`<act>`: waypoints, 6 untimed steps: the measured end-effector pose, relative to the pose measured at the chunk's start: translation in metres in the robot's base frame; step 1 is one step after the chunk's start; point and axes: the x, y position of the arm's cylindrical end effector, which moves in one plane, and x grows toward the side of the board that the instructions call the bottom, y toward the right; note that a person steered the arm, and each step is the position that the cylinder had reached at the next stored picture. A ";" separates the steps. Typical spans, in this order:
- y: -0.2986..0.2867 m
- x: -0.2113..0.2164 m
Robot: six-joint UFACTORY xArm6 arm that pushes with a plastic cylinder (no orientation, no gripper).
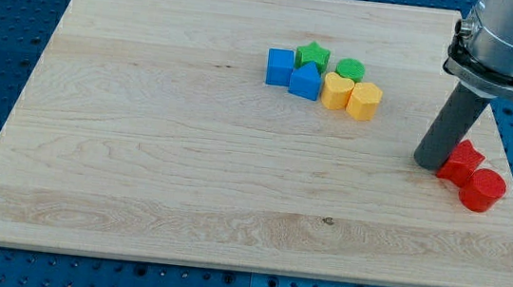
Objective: Push the red star above the red circle
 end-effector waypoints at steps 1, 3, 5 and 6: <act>0.000 0.000; 0.010 -0.002; 0.023 -0.002; 0.023 -0.002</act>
